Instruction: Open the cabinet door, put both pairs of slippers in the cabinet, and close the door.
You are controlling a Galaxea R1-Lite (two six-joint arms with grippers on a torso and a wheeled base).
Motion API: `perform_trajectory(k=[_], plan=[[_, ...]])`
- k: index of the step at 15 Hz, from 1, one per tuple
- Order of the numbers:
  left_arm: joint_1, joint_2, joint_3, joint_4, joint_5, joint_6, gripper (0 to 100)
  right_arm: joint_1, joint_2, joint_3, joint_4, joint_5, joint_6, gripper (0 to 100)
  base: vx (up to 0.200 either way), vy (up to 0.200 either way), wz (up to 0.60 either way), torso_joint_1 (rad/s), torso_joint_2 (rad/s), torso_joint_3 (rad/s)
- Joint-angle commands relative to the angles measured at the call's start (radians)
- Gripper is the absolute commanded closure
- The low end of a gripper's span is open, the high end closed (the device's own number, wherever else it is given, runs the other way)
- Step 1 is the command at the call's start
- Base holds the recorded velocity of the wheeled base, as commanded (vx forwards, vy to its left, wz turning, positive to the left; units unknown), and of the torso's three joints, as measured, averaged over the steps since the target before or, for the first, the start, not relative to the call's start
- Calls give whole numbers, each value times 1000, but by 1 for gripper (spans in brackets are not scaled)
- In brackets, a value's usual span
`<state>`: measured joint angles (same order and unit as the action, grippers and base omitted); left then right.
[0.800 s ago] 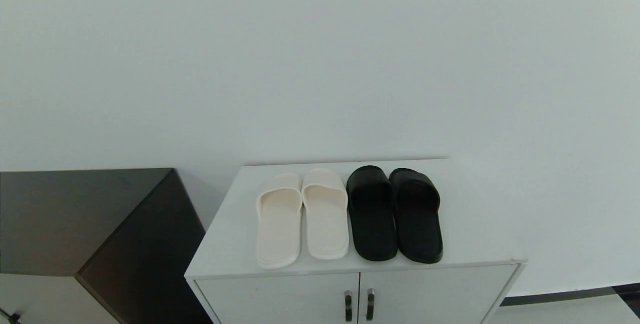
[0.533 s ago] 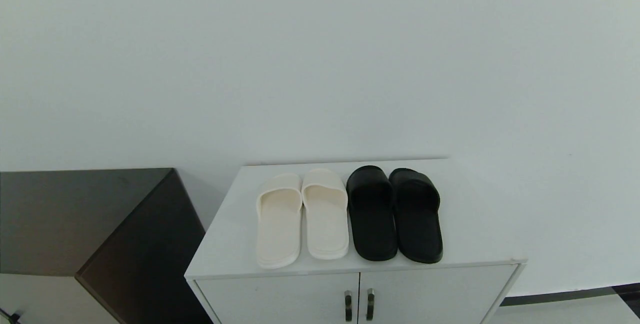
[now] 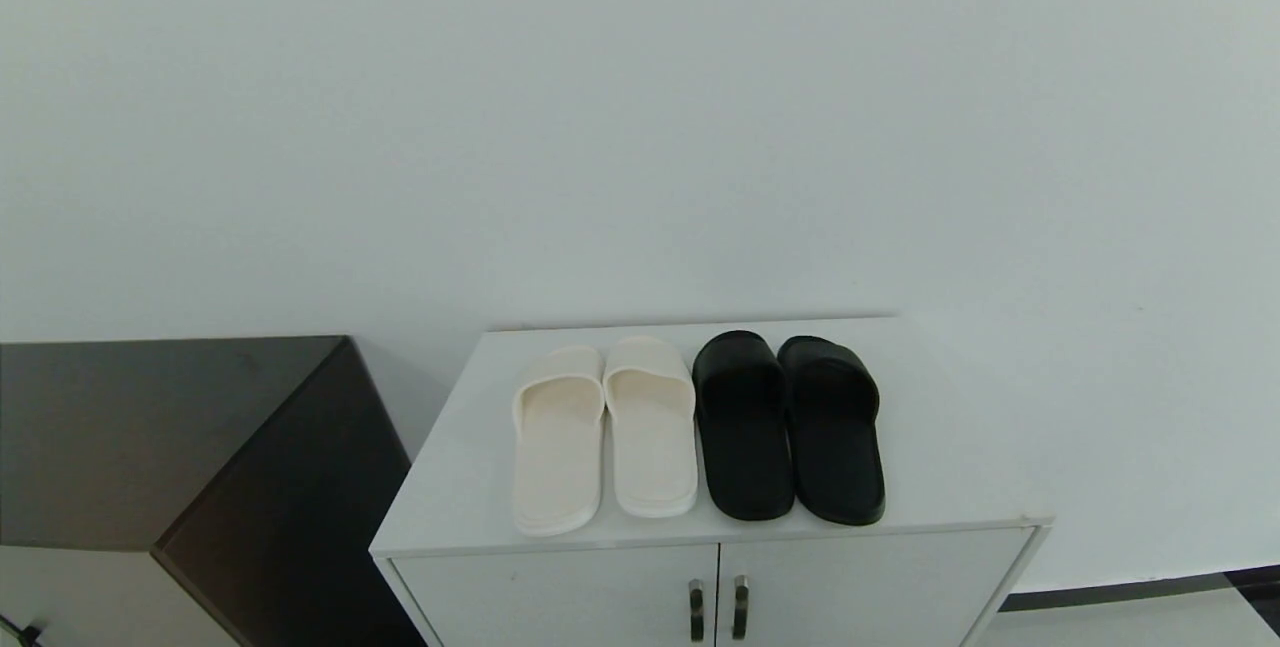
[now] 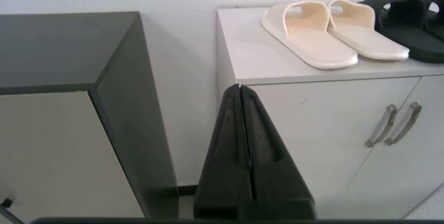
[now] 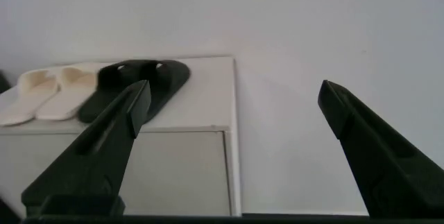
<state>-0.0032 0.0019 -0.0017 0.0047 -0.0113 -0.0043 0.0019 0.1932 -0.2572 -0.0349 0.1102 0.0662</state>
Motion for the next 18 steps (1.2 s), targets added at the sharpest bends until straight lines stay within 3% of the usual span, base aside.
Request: perform_trajectory(k=[1, 2, 3, 5, 6, 7, 8, 13, 18], plan=[[0, 1, 0, 0, 1, 0, 100, 53, 497, -226, 4, 161, 23, 0, 0, 0, 0, 0, 0, 0], [0, 1, 0, 0, 1, 0, 100, 159, 606, -258, -14, 146, 52, 0, 0, 0, 0, 0, 0, 0], [0, 1, 0, 0, -1, 0, 100, 296, 698, -301, -45, 39, 126, 0, 0, 0, 0, 0, 0, 0], [0, 1, 0, 0, -1, 0, 100, 507, 821, -361, -65, -196, 201, 0, 0, 0, 0, 0, 0, 0], [0, 1, 0, 0, -1, 0, 100, 691, 950, -439, -80, -412, 313, 0, 0, 0, 0, 0, 0, 0], [0, 1, 0, 0, -1, 1, 100, 774, 1014, -481, -85, -489, 345, 0, 0, 0, 0, 0, 0, 0], [0, 1, 0, 0, -1, 0, 100, 816, 1080, -524, -85, -538, 357, 0, 0, 0, 0, 0, 0, 0], [0, 1, 0, 0, -1, 0, 100, 837, 1336, -674, -106, -644, 356, 0, 0, 0, 0, 0, 0, 0], [0, 1, 0, 0, -1, -2, 100, 831, 1537, -669, -300, -754, 357, 0, 0, 0, 0, 0, 0, 0]])
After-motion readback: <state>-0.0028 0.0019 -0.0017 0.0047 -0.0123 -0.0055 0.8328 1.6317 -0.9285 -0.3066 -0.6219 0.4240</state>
